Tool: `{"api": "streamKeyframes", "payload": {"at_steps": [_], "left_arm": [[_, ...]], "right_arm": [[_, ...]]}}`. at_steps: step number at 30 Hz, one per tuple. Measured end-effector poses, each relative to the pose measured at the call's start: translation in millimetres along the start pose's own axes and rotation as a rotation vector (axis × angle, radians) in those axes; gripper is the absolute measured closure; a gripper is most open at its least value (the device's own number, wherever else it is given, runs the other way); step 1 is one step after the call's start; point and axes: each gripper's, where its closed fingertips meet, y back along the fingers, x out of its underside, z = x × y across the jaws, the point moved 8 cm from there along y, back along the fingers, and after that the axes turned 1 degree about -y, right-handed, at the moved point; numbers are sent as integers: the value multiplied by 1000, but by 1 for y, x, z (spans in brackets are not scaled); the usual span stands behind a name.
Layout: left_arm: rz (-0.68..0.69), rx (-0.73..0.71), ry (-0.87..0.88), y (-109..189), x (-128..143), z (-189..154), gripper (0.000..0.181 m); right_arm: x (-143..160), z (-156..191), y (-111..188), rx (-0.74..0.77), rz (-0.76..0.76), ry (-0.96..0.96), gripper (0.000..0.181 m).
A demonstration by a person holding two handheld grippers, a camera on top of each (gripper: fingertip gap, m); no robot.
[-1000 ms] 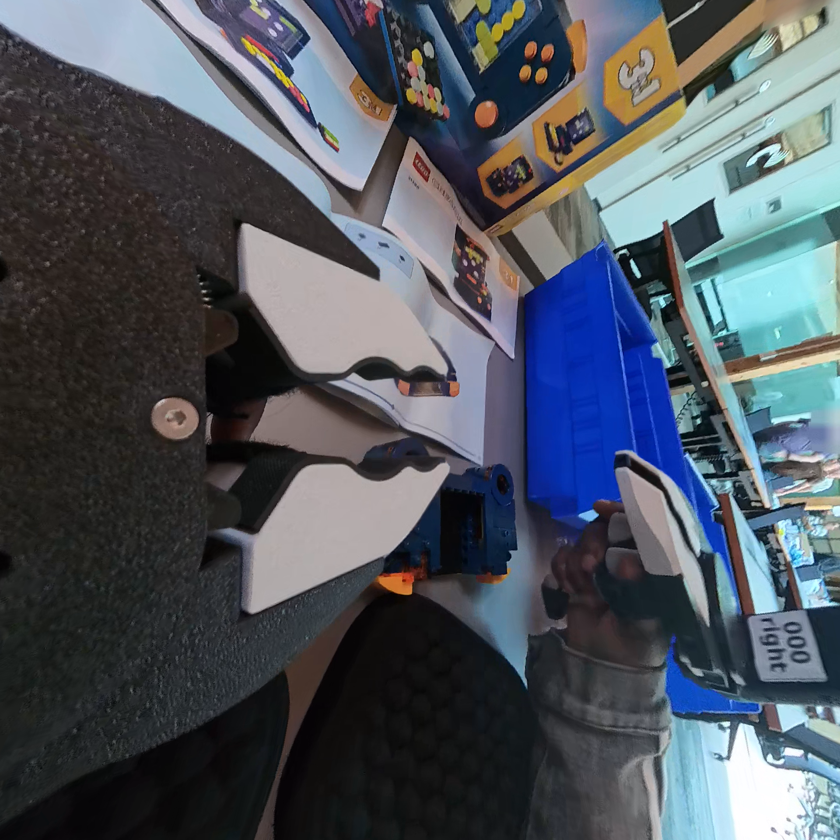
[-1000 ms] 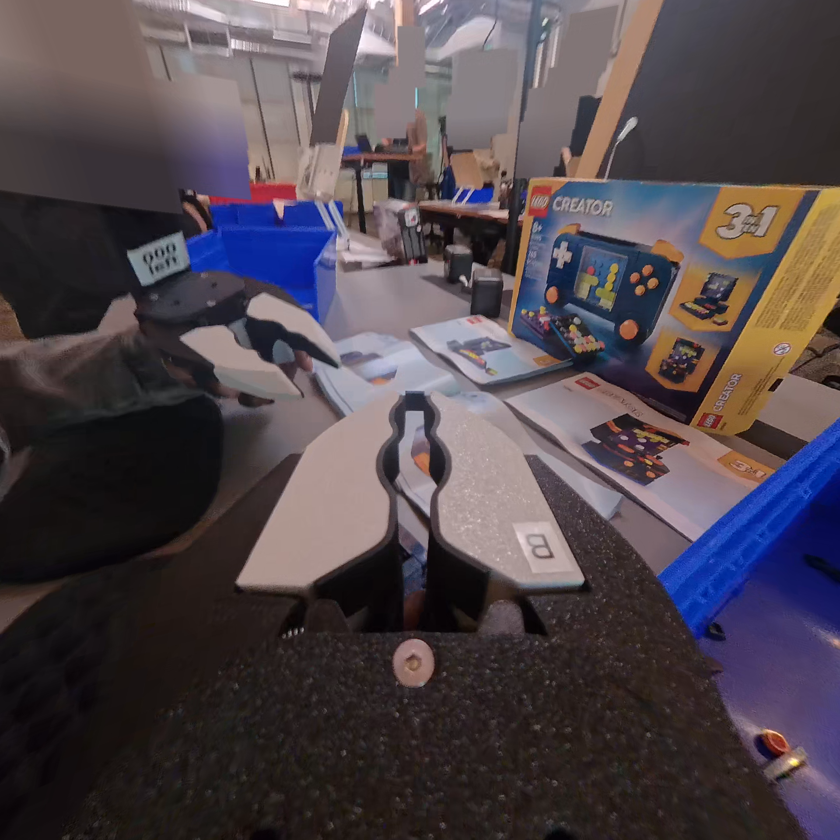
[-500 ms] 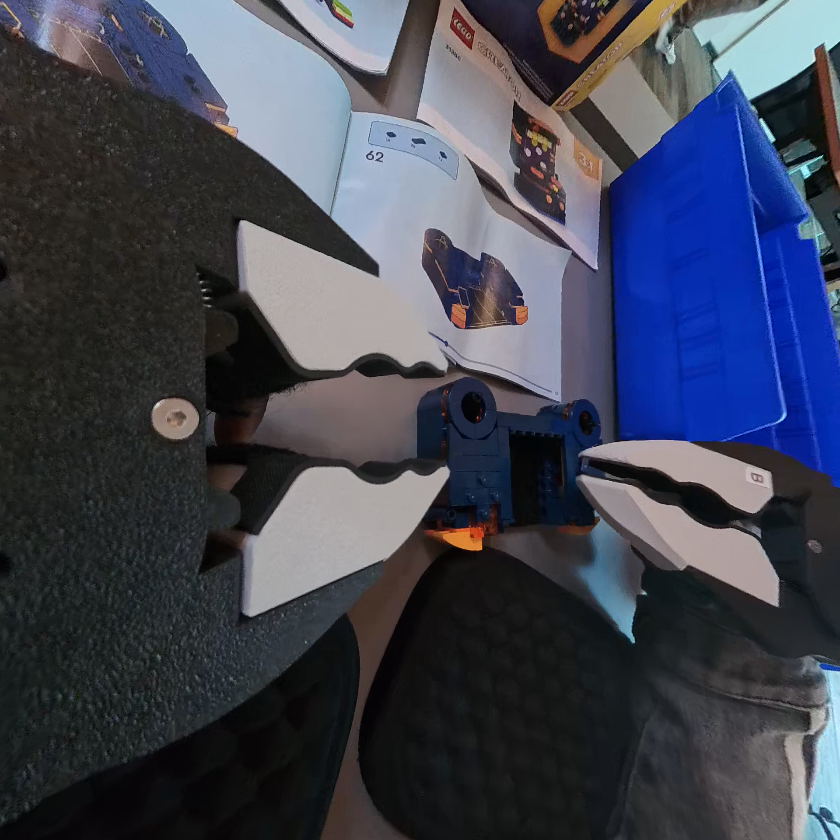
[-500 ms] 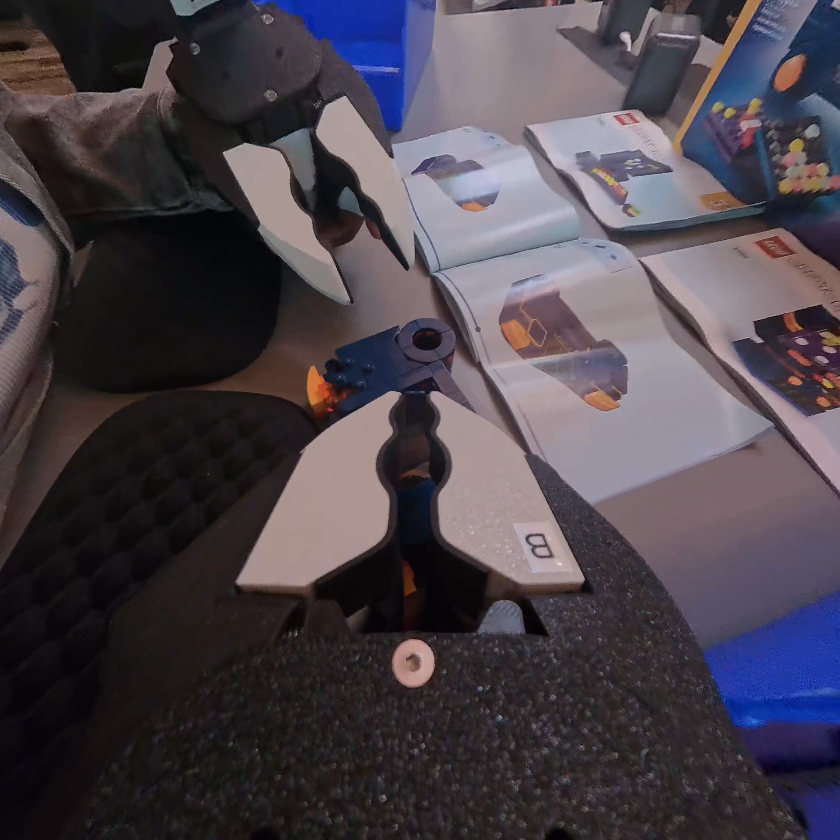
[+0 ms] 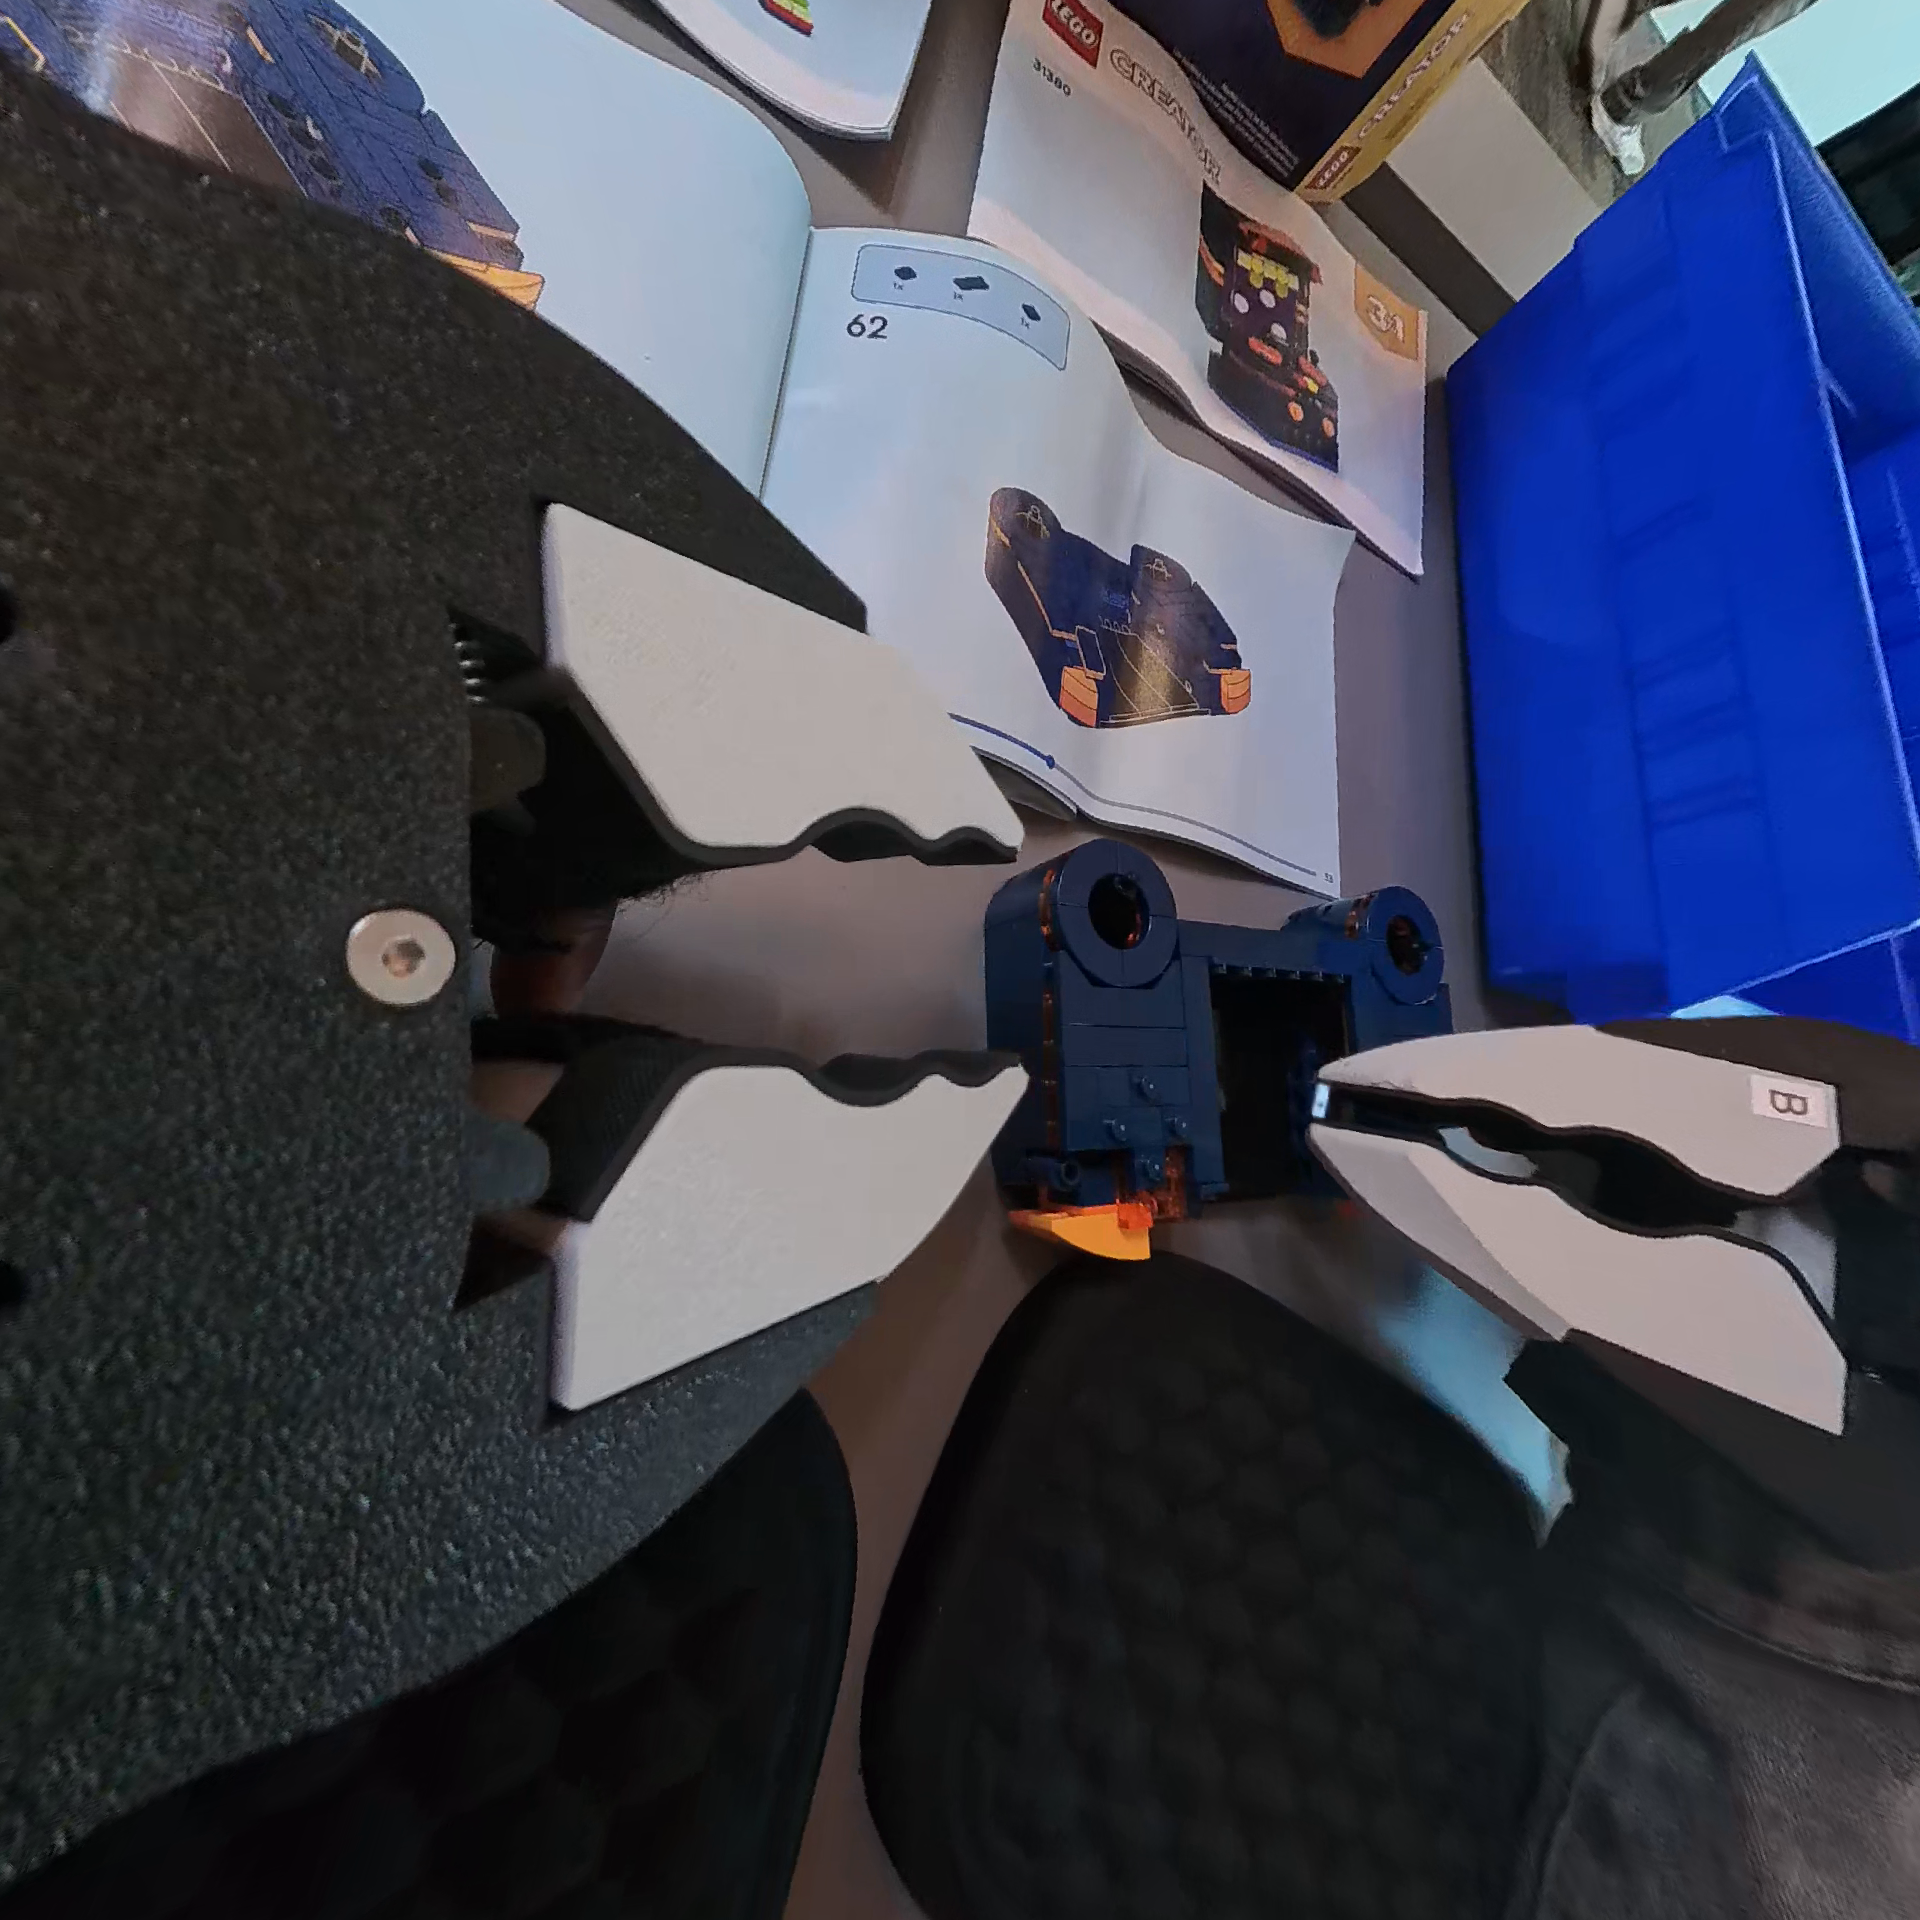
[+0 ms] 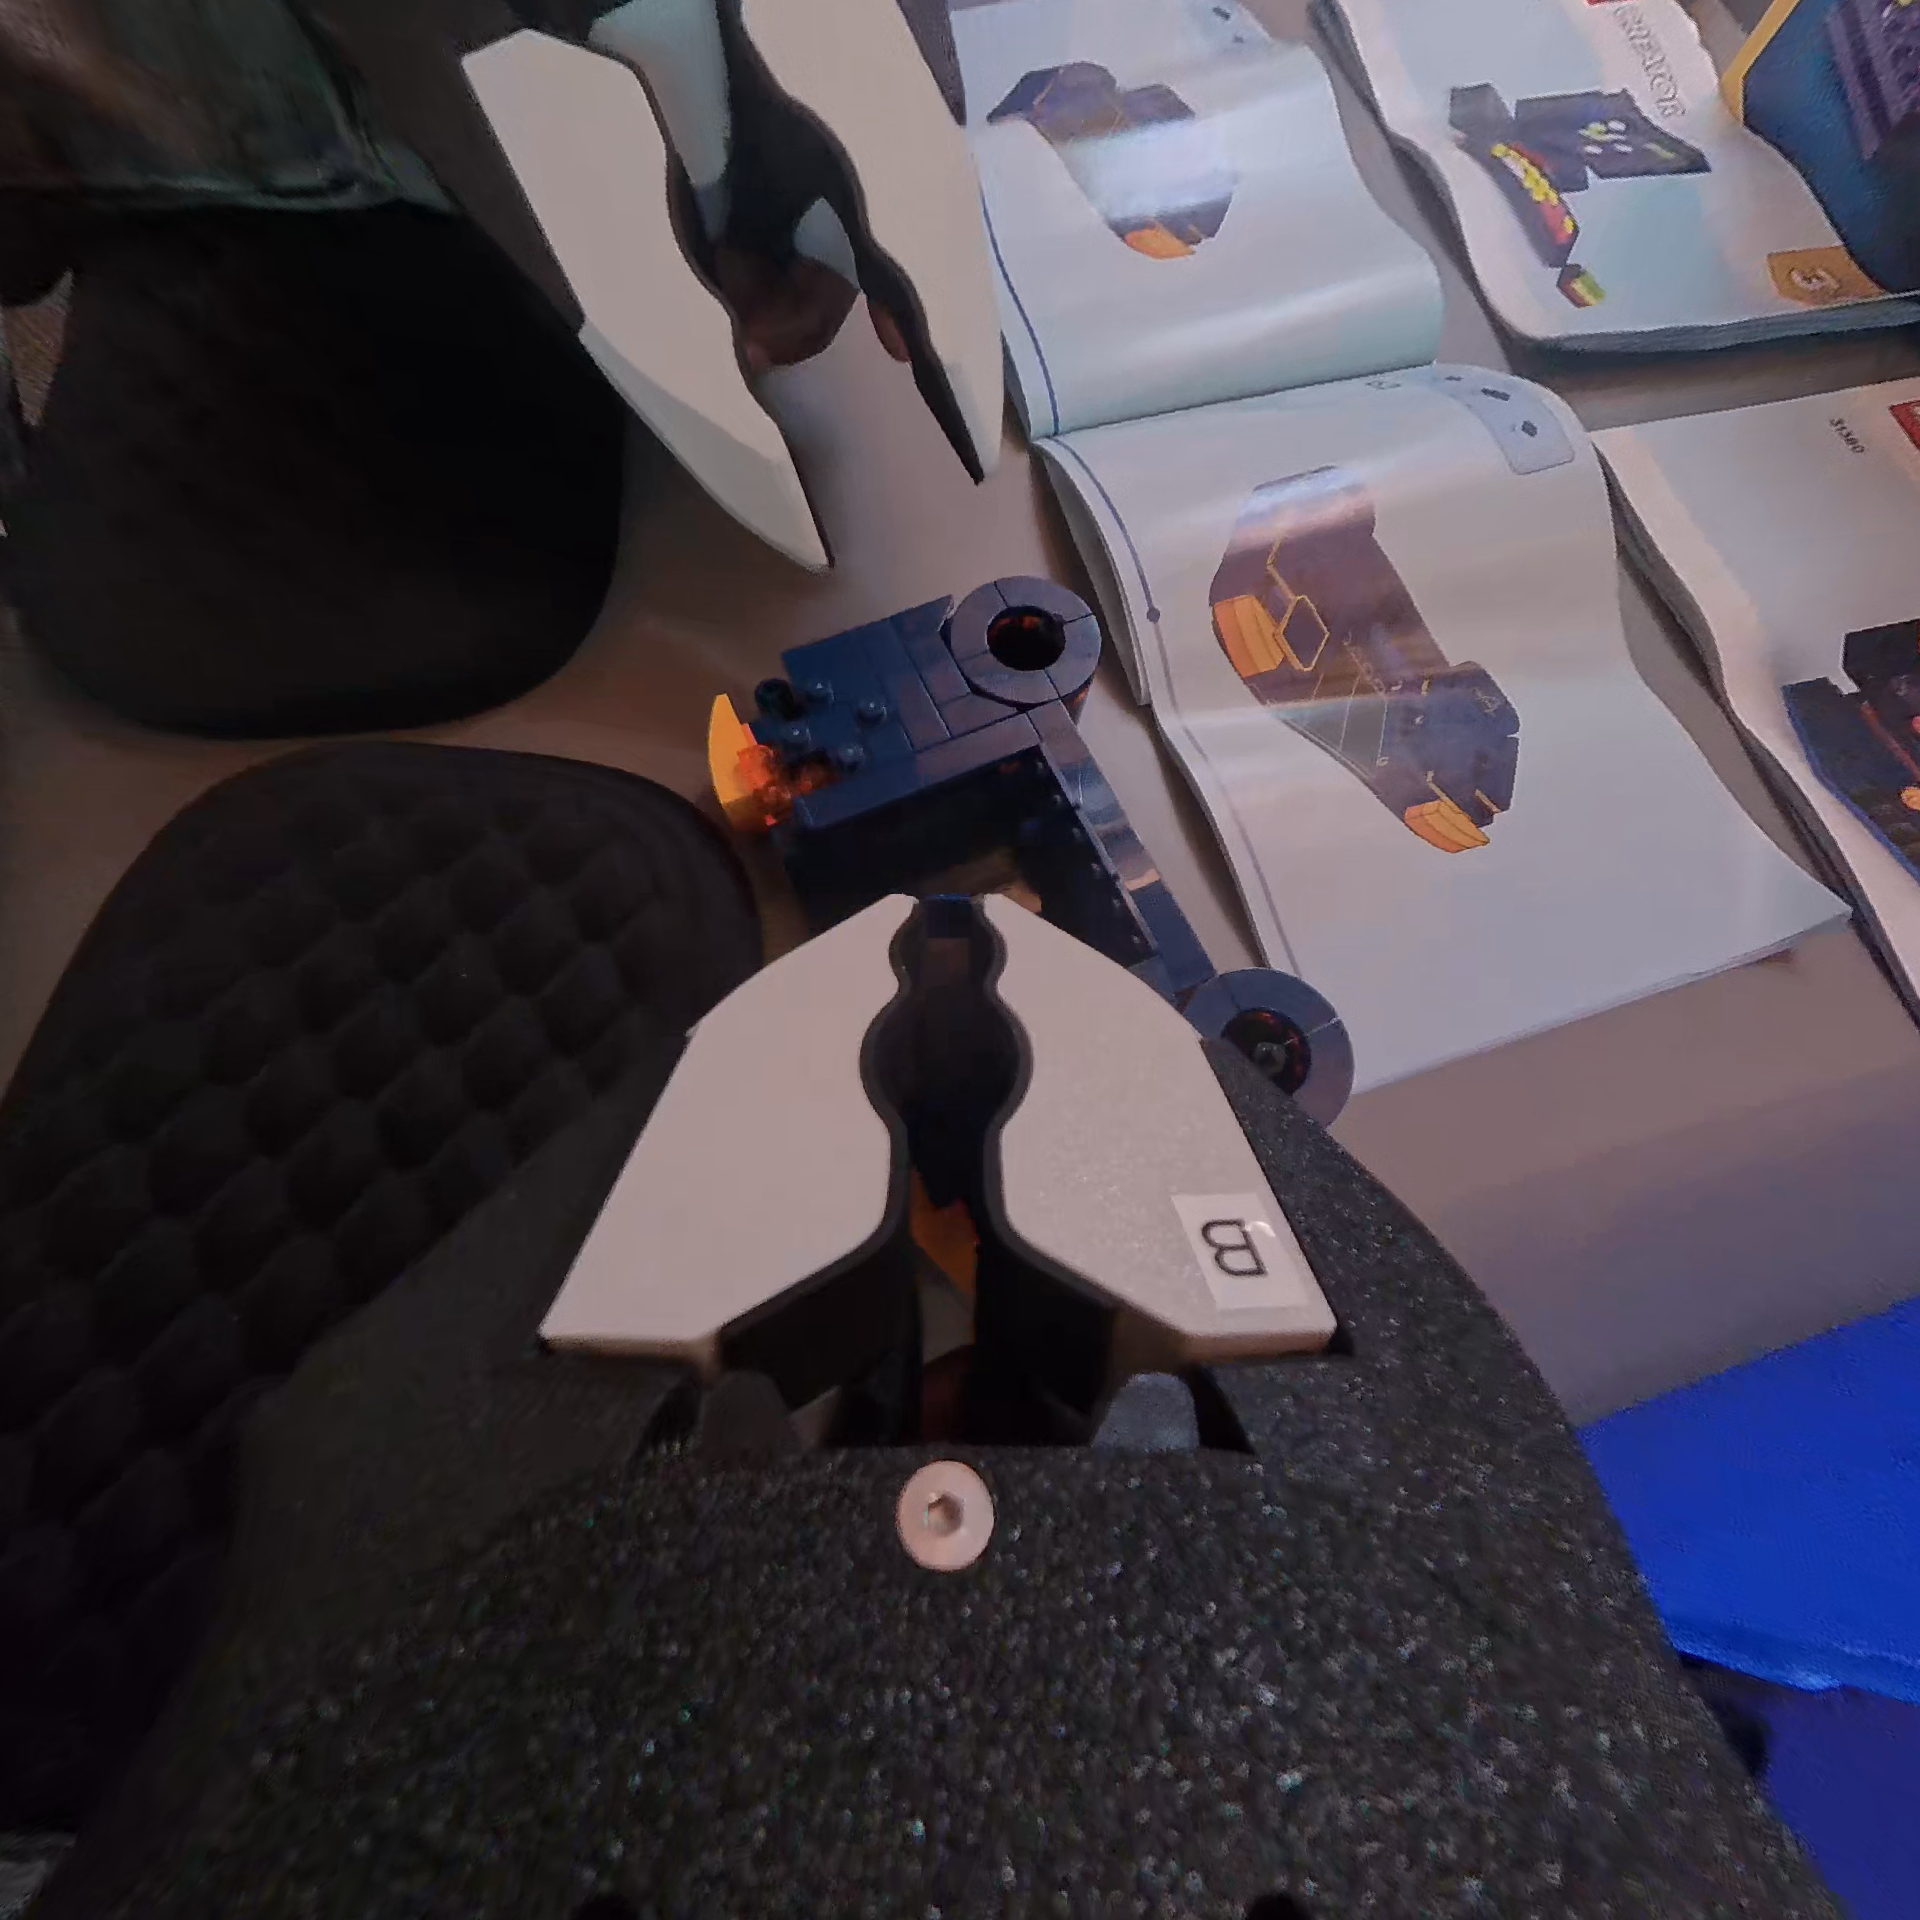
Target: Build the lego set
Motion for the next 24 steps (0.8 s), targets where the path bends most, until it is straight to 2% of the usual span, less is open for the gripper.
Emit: {"api": "streamKeyframes", "payload": {"at_steps": [9, 15, 24], "left_arm": [[3, 38, -46, -1, 0, -5, 150], [-33, 88, -116, -5, -7, -19, 155], [-33, 88, -147, -7, -7, -23, 156]], "right_arm": [[-20, 16, 0, -60, 56, 133, 174], [-42, 22, -12, -99, 210, 324, 174], [-42, 23, -23, -115, 307, 409, 174]]}}
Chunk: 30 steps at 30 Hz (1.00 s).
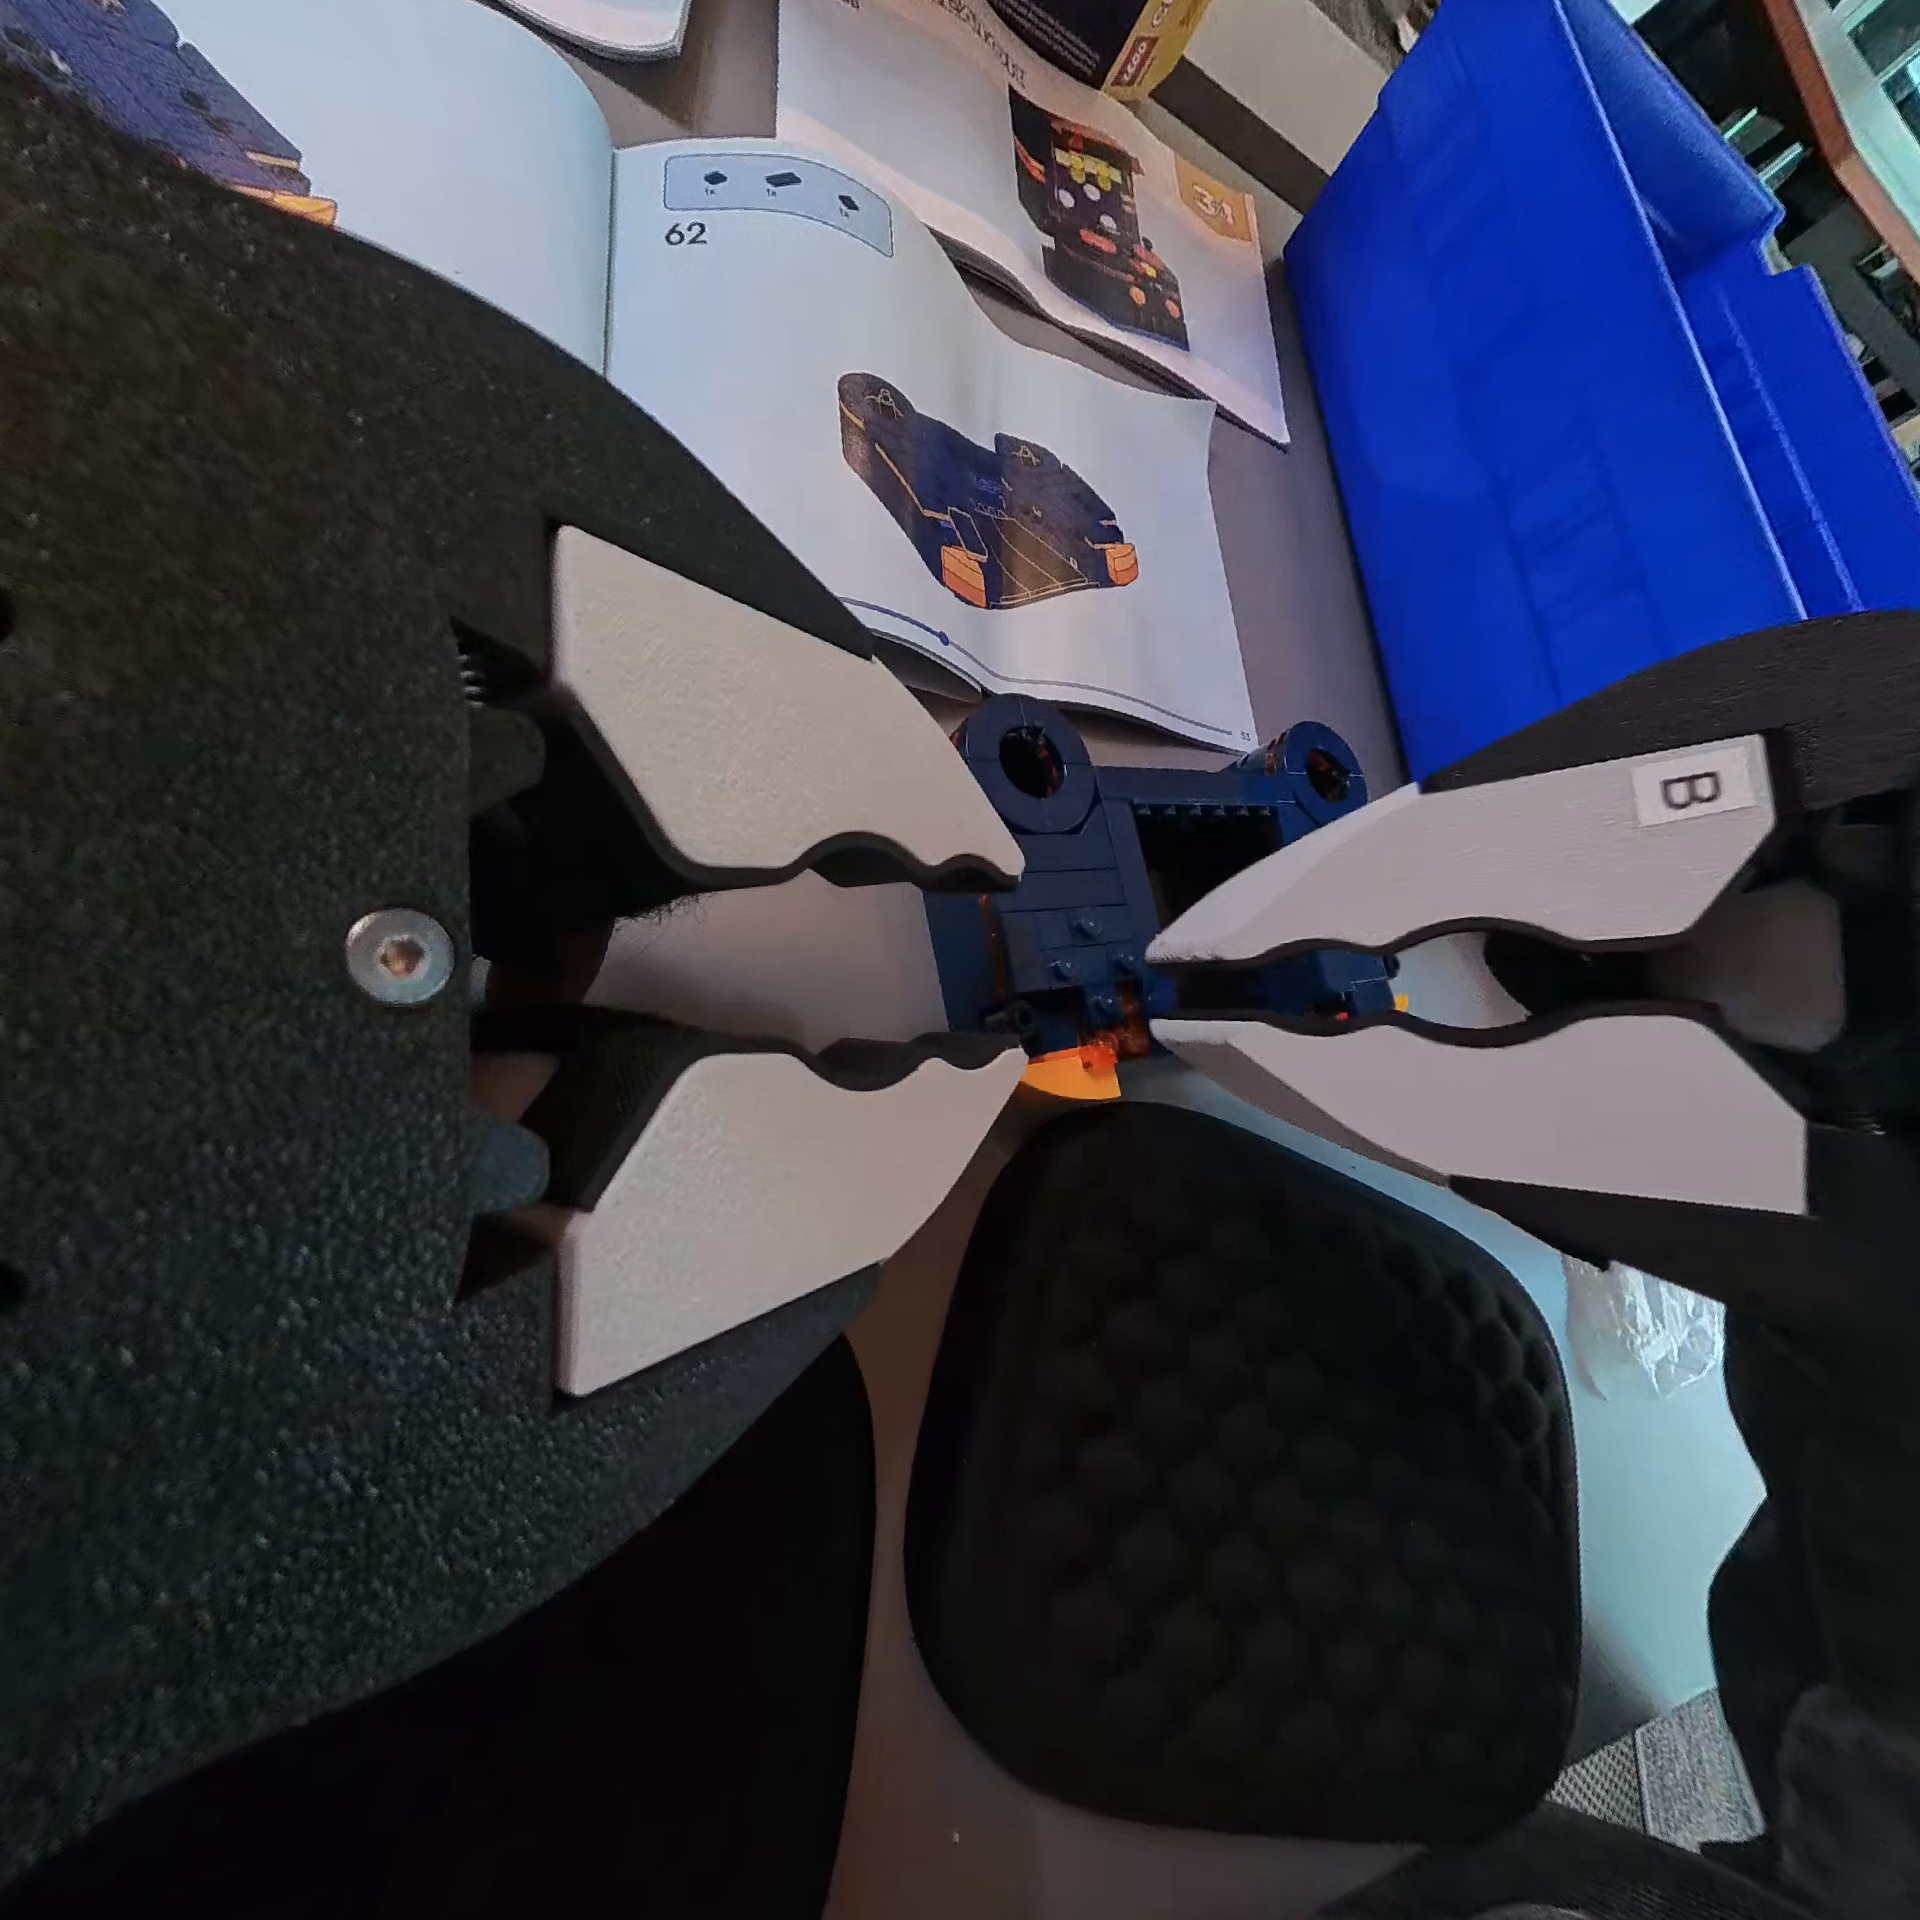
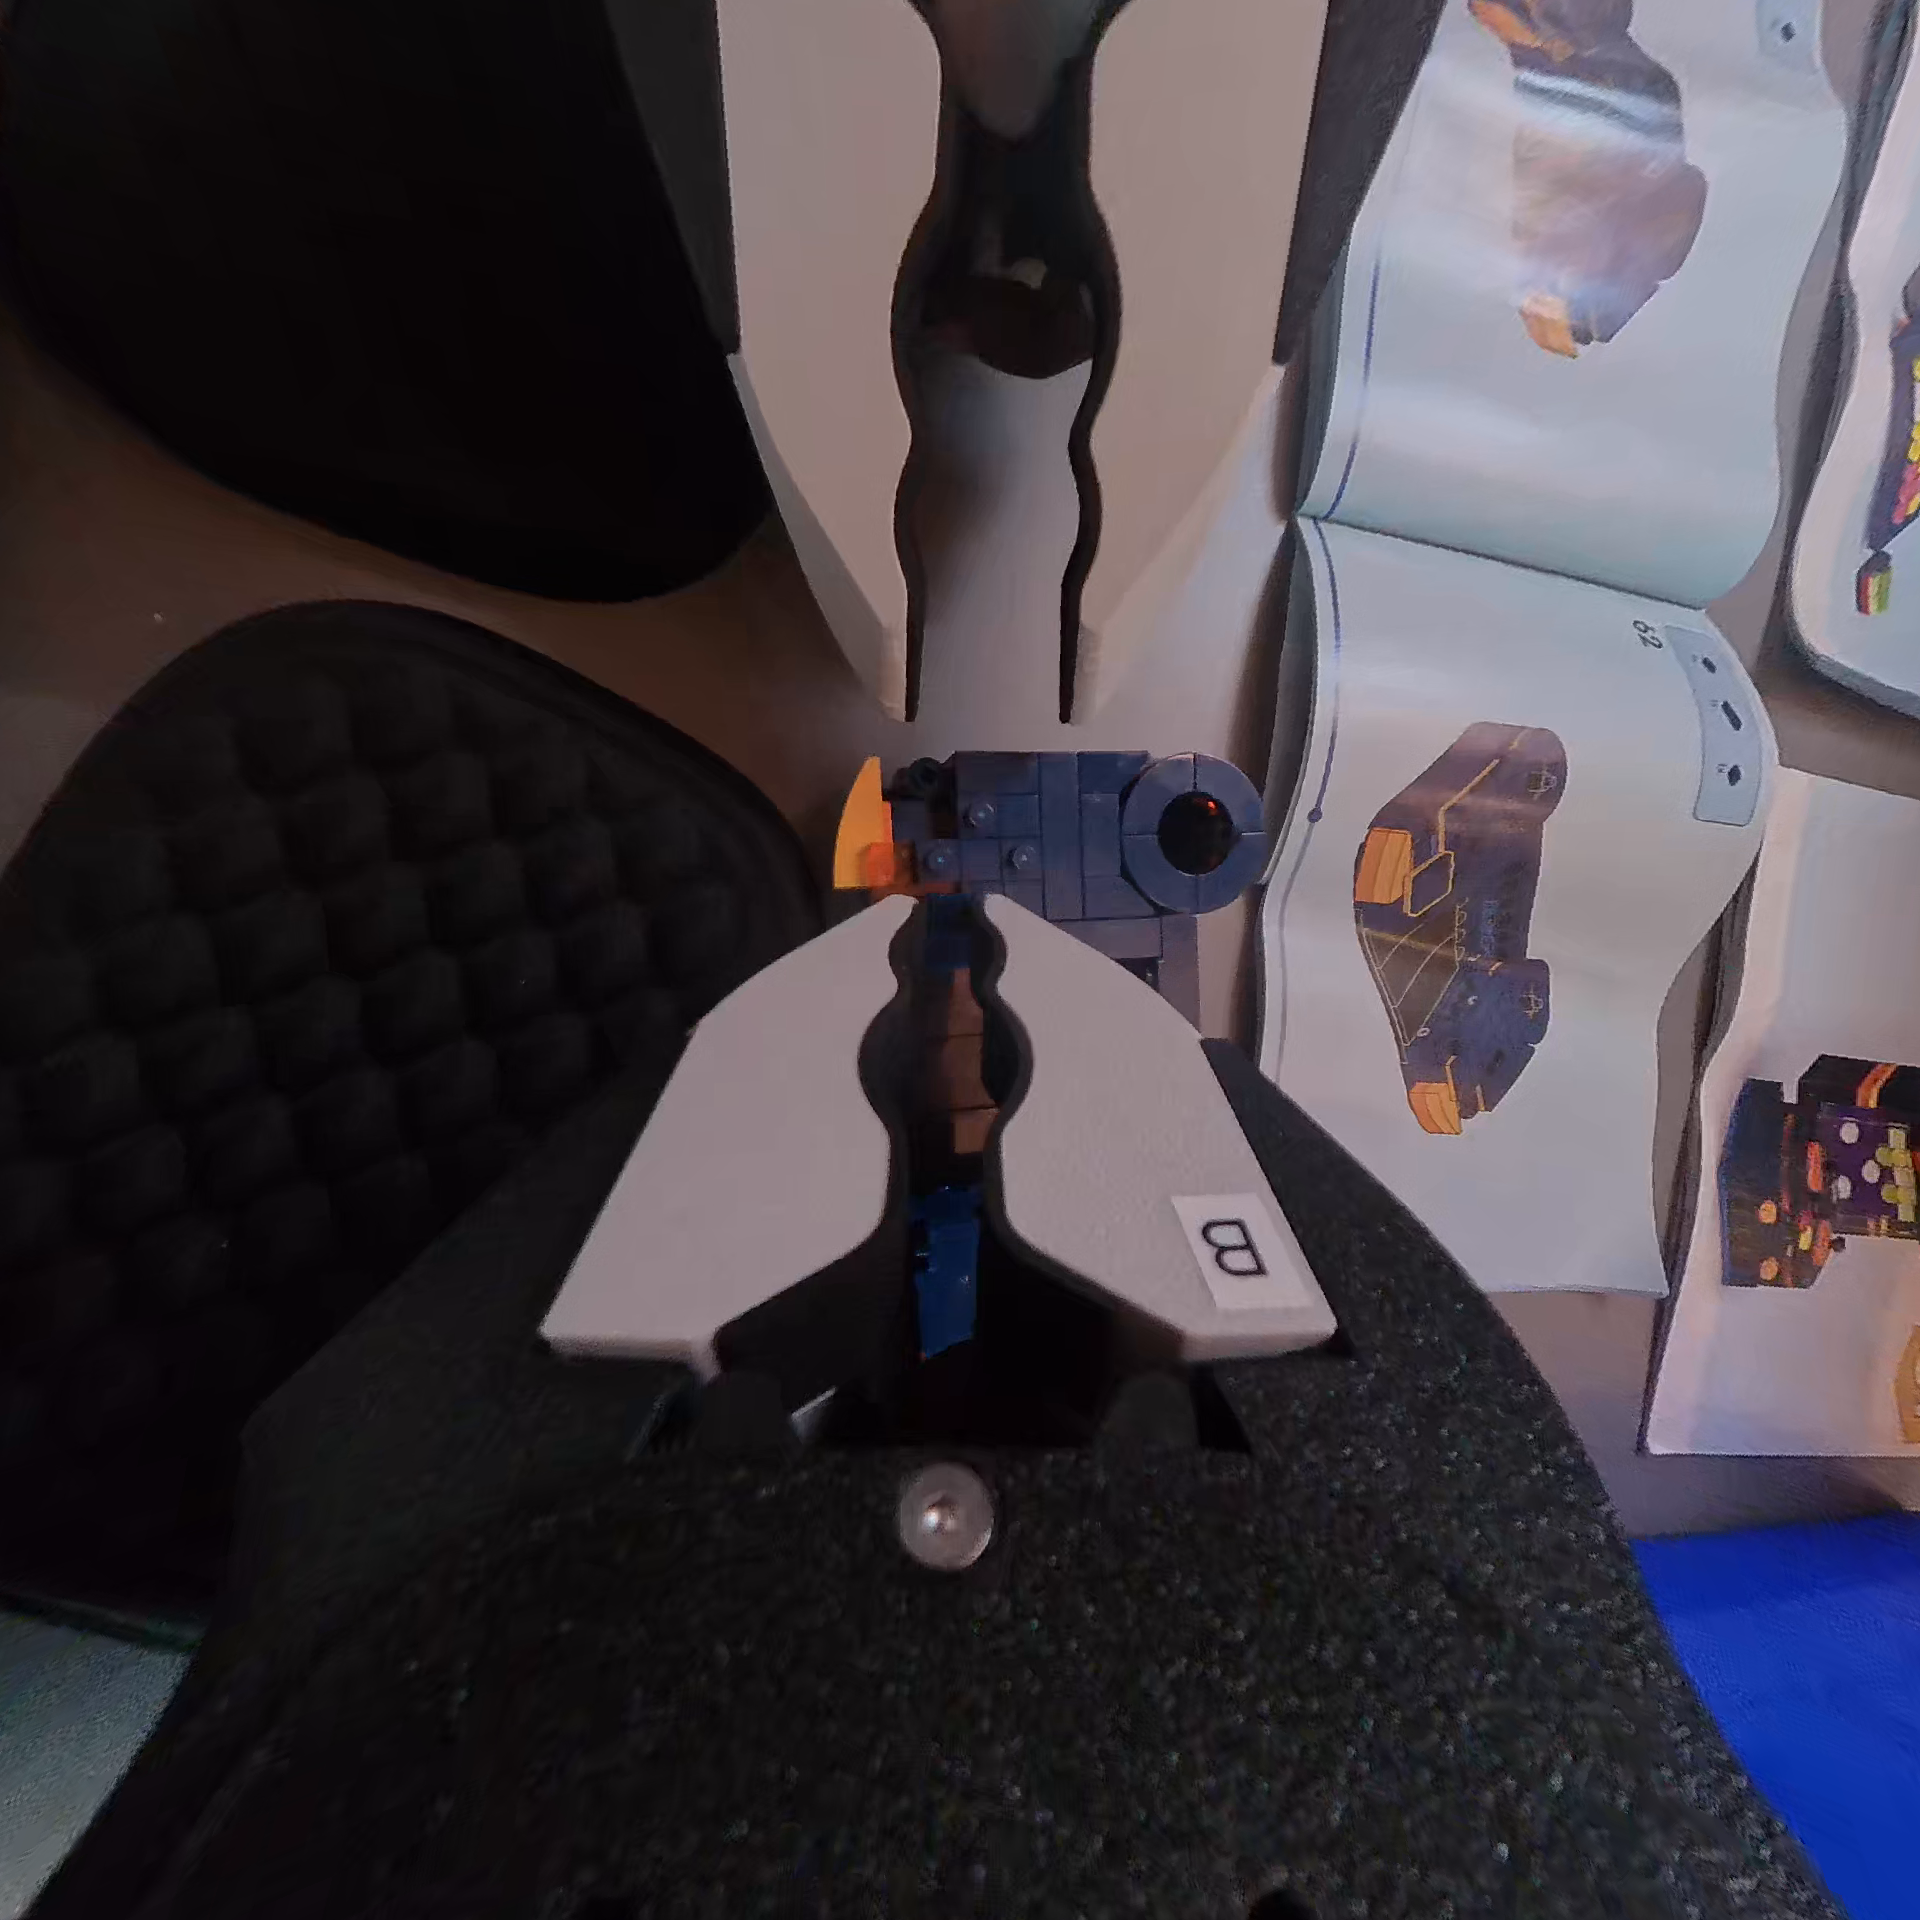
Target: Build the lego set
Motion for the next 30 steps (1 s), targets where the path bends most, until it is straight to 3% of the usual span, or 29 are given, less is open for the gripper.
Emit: {"api": "streamKeyframes", "payload": {"at_steps": [26, 28, 30], "left_arm": [[9, 5, -12, 0, 0, -1, 157], [6, 5, -10, 0, 0, -1, 157], [1, 2, -9, 0, 0, -1, 161]], "right_arm": [[-4, -2, 2, 5, 7, 31, 165], [-3, -3, 7, -8, -28, 2, 178], [-2, -5, 10, -24, -62, -39, 181]]}}
